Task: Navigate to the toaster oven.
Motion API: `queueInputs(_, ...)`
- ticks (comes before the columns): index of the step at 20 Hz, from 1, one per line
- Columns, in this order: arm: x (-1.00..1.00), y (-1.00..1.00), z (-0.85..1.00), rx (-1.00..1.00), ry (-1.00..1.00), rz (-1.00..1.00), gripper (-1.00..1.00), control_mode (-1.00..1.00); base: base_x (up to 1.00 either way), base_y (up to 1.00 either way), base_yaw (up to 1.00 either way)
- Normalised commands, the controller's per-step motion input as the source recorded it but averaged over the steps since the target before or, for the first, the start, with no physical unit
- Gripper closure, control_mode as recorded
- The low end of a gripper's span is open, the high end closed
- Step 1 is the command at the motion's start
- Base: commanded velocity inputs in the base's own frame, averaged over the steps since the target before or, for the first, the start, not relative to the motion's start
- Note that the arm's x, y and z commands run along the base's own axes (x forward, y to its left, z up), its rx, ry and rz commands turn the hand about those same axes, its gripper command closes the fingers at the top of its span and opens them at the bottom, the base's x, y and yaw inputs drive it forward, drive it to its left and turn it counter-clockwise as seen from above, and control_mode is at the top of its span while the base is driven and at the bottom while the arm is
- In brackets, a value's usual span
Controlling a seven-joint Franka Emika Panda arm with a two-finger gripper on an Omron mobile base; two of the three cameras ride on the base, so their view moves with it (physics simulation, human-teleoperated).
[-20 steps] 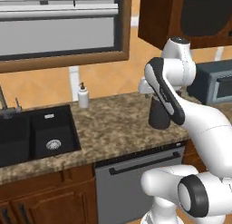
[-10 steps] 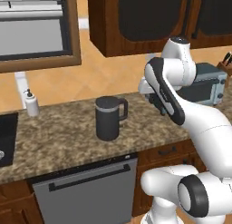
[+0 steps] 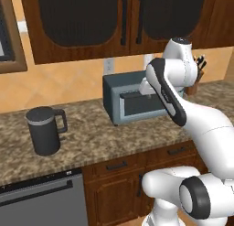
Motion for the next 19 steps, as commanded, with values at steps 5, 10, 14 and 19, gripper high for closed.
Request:
queueInputs(5, 0.0, 0.0, 0.0, 0.0, 0.0, 0.0, -1.0, 1.0, 0.0, -0.95, 0.0)
queueInputs(10, 0.0, 0.0, 0.0, 0.0, 0.0, 0.0, -1.0, 1.0, 0.06, -0.04, 0.0)
queueInputs(14, 0.0, 0.0, 0.0, 0.0, 0.0, 0.0, -1.0, 1.0, 0.44, 0.03, 0.0)
queueInputs(19, 0.0, 0.0, 0.0, 0.0, 0.0, 0.0, -1.0, 1.0, 0.54, 0.0, 0.0)
